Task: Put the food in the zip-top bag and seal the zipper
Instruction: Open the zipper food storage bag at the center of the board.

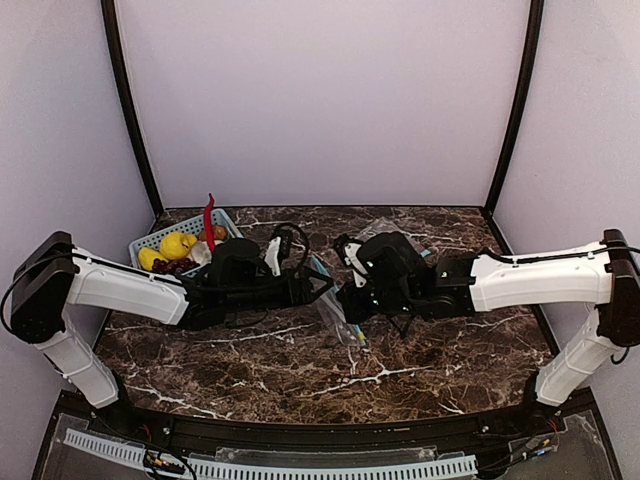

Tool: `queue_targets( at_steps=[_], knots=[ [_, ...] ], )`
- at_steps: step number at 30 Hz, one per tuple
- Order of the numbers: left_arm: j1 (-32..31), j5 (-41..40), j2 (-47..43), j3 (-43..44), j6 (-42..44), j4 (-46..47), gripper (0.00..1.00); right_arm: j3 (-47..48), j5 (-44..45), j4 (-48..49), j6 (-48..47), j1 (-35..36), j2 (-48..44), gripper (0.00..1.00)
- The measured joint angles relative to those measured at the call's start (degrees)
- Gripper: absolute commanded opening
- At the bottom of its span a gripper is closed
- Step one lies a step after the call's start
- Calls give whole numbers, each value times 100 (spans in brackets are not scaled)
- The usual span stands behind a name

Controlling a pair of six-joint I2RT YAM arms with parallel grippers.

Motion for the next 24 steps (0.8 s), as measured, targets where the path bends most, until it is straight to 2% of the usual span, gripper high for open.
queue_targets(
  at_steps=[8, 12, 19, 24],
  knots=[
    [0, -339, 0, 46, 114, -638, 59, 76, 173, -46, 0, 46, 20, 0],
    [0, -490, 0, 83, 129, -850, 58, 136, 236, -129, -2, 79, 92, 0],
    [0, -490, 28, 111, 98, -826, 56, 254, 382, -234, -4, 138, 313, 0],
    [0, -476, 243, 345, 57, -761, 48, 365, 542, -323, -4, 236, 455, 0]
  ],
)
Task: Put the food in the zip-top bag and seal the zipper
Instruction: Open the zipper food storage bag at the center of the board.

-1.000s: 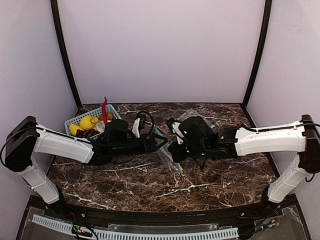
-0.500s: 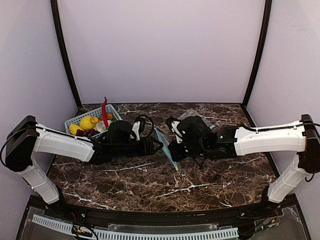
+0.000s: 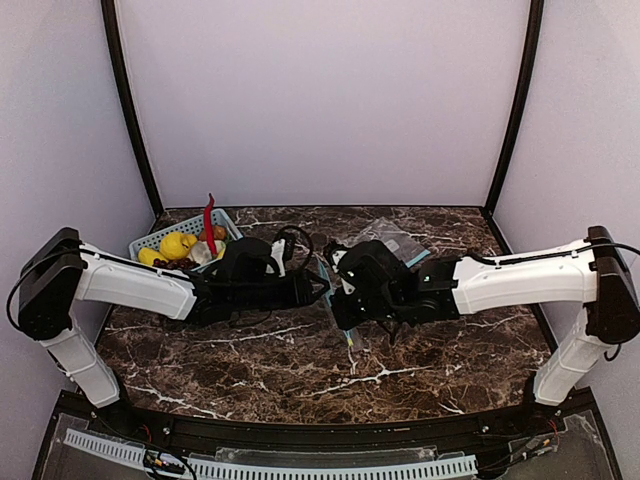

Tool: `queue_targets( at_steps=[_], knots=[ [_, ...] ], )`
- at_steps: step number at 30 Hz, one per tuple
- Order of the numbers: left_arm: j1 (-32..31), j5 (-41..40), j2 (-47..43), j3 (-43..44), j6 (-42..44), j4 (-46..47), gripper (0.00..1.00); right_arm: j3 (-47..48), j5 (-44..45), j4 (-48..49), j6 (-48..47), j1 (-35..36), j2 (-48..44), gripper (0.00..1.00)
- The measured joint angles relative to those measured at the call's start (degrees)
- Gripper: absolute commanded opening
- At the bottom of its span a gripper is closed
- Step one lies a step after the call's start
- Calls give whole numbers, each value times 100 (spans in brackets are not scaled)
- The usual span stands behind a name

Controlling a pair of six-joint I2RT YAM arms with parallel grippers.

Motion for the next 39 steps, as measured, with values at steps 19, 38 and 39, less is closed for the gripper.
queue_targets(
  at_steps=[19, 38, 39],
  knots=[
    [-4, -278, 70, 76, -15, -426, 1, 415, 1014, -675, 323, 184, 184, 0],
    [-175, 4, 33, 79, 118, -647, 1, 975, 1327, -1340, 715, 203, 839, 32],
    [-186, 31, 33, 79, 125, -638, 1, 975, 1296, -1335, 721, 203, 863, 33]
  ],
)
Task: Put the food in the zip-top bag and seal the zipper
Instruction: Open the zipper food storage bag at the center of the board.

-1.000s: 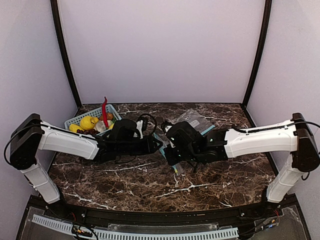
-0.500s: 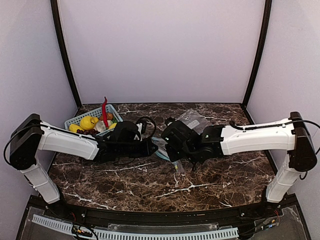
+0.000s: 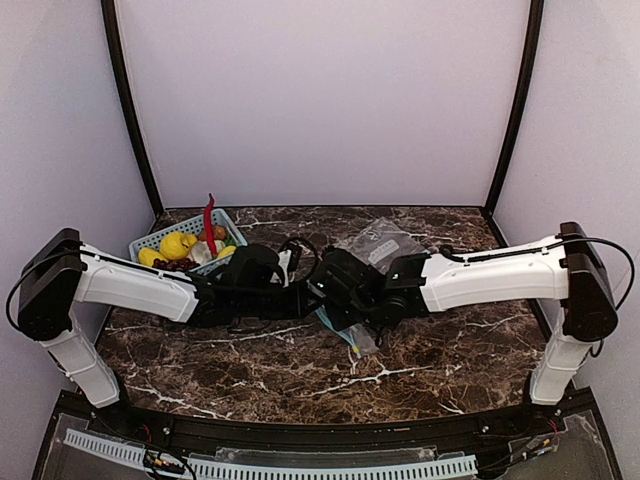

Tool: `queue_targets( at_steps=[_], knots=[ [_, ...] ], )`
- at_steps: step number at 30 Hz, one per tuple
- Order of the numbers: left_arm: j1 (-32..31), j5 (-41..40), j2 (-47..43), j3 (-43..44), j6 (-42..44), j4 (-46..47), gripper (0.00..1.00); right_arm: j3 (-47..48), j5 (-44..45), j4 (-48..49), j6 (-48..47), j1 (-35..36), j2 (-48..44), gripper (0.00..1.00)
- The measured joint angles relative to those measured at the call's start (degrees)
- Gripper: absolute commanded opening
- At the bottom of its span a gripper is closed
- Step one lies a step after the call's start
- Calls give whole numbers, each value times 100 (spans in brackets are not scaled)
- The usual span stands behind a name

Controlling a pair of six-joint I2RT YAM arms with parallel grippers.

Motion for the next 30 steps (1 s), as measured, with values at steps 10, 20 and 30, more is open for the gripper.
queue_targets(
  at_steps=[10, 20, 30],
  knots=[
    [-11, -20, -144, 2, 94, -46, 1, -66, -44, -31, 79, -129, 76, 32],
    [-13, -273, -407, 4, 640, -590, 1, -282, 188, -361, 350, -367, -26, 11],
    [-90, -70, -446, 61, 1281, -955, 1, -302, 271, -437, 581, -505, -308, 13]
  ],
)
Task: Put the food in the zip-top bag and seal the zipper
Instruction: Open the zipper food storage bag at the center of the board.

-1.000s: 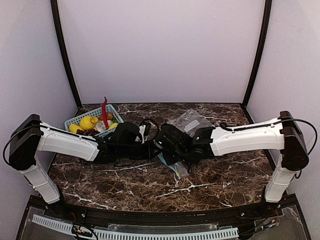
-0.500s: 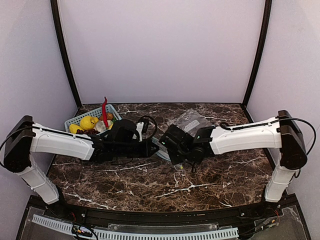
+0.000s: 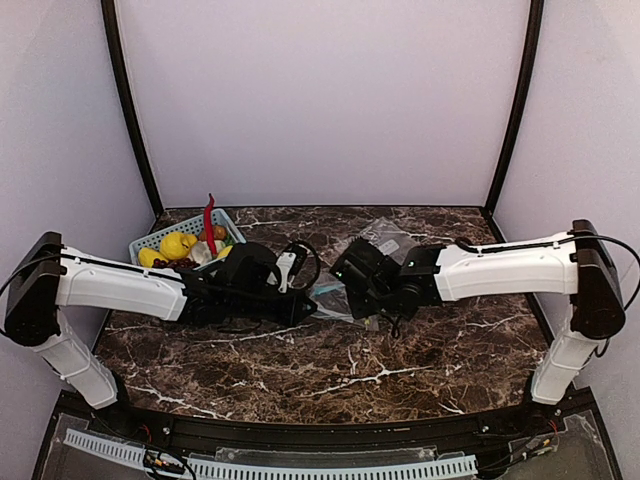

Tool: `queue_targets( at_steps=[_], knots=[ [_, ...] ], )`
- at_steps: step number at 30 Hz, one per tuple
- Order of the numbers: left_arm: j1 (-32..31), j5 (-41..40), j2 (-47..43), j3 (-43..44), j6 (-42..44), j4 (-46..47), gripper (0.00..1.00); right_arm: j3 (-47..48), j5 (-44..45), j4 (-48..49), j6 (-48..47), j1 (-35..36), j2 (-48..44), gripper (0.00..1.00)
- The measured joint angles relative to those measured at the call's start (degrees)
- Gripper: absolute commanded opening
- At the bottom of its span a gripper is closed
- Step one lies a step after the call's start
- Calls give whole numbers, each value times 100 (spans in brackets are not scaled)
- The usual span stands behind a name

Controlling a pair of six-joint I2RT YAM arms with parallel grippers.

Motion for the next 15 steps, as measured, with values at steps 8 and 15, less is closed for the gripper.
queue_targets(
  at_steps=[8, 15],
  knots=[
    [4, 74, 15, 107, 55, -164, 1, -177, -789, 518, -636, -31, -74, 34],
    [11, 155, 94, 358, -13, -195, 1, -446, -1397, 839, -944, -33, -153, 35]
  ],
)
